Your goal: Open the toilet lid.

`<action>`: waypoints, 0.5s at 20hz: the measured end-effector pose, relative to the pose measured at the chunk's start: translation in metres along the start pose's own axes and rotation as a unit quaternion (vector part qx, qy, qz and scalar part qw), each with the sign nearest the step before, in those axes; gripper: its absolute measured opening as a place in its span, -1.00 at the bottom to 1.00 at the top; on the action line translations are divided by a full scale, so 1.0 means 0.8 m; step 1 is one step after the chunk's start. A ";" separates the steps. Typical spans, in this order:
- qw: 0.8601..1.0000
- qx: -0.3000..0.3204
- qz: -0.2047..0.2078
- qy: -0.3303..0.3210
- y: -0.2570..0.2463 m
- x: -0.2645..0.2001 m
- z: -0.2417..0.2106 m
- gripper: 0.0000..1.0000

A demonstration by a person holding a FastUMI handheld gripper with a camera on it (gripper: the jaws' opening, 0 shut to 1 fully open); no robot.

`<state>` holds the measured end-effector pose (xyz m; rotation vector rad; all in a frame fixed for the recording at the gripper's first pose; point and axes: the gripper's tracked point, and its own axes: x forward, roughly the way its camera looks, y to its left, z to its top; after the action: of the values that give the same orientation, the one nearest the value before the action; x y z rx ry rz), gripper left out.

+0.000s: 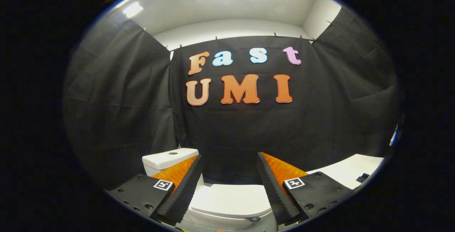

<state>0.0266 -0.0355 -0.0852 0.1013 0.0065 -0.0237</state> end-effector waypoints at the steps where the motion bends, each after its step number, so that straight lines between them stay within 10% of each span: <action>1: 1.000 0.002 -0.004 0.002 -0.004 0.003 -0.011 0.96; 10: 0.989 0.139 -0.032 0.036 -0.053 0.018 -0.155 0.97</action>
<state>0.0397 -0.0653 -0.2129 0.3818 0.0797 -0.0857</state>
